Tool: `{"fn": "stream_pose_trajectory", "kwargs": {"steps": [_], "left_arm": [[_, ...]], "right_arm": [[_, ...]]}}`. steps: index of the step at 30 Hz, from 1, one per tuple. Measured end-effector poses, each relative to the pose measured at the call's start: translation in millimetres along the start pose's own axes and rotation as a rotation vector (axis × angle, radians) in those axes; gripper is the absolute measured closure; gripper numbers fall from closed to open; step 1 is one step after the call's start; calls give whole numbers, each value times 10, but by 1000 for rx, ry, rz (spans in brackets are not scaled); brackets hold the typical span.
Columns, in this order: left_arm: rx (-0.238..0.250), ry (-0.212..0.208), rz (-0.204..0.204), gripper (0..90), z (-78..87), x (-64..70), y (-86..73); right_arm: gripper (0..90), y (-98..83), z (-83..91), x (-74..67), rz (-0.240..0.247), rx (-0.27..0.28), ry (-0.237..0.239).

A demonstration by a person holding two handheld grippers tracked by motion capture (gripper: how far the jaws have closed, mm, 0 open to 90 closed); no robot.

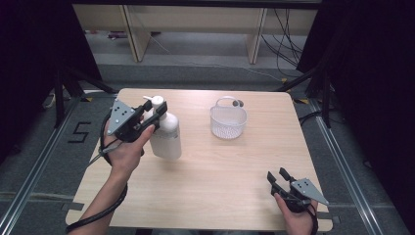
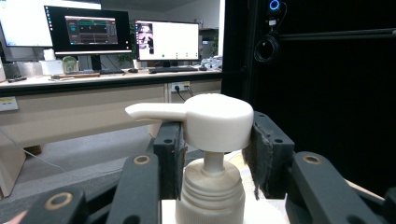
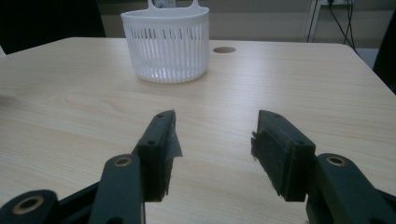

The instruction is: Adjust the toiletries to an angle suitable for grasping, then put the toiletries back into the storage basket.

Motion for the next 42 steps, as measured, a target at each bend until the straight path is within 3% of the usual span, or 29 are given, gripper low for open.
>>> {"fn": "stream_pose_trajectory", "kwargs": {"steps": [1,4,11,15,17,18,21,24,25,29,30,31,35,36,38,42], "left_arm": [[8,0,-19,595,-17,-9,14],[4,-4,-1,595,-51,8,22],[15,-11,4,596,-117,7,56],[27,-15,-18,596,-158,16,97],[23,-20,0,595,-171,36,104],[33,-20,-17,596,-184,32,121],[29,-27,-3,595,-205,55,130],[32,-29,-2,596,-229,67,140],[40,-25,-18,596,-237,58,151],[44,-23,-17,596,-246,64,168],[41,-28,-2,595,-253,79,174],[59,-37,-36,596,-272,64,196],[69,-43,-30,596,-293,75,217],[69,-44,-28,595,-307,71,225],[73,-47,-31,596,-321,77,237],[74,-52,-31,595,-345,92,255]], "right_arm": [[488,1,1,-2,-4,0,3],[487,6,-20,-6,-14,28,14],[486,4,-9,-12,-36,17,7],[486,11,-7,11,-5,25,-2],[486,6,-19,-16,-31,21,19],[486,4,-27,-21,-34,23,29],[485,9,-3,8,-9,20,1],[484,6,-13,1,-30,19,25],[484,6,-15,0,-29,17,26],[484,9,-19,1,-9,20,19],[483,2,-14,-28,-44,19,23],[483,5,-19,-12,-29,17,33],[481,5,-20,-10,-24,17,31],[478,1,-9,-20,-31,24,11],[477,5,1,5,-6,20,9],[476,2,0,3,-19,17,8]]}}
Point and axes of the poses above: each handheld gripper's, and its own axes: z roughly backward along the jaws, y roughly out of its top, x roughly to its right, the point moved 5 cm from there along -z, roughly forward along the jaws, and after that the axes turned 3 degrees about -z, right-handed, at the moved point
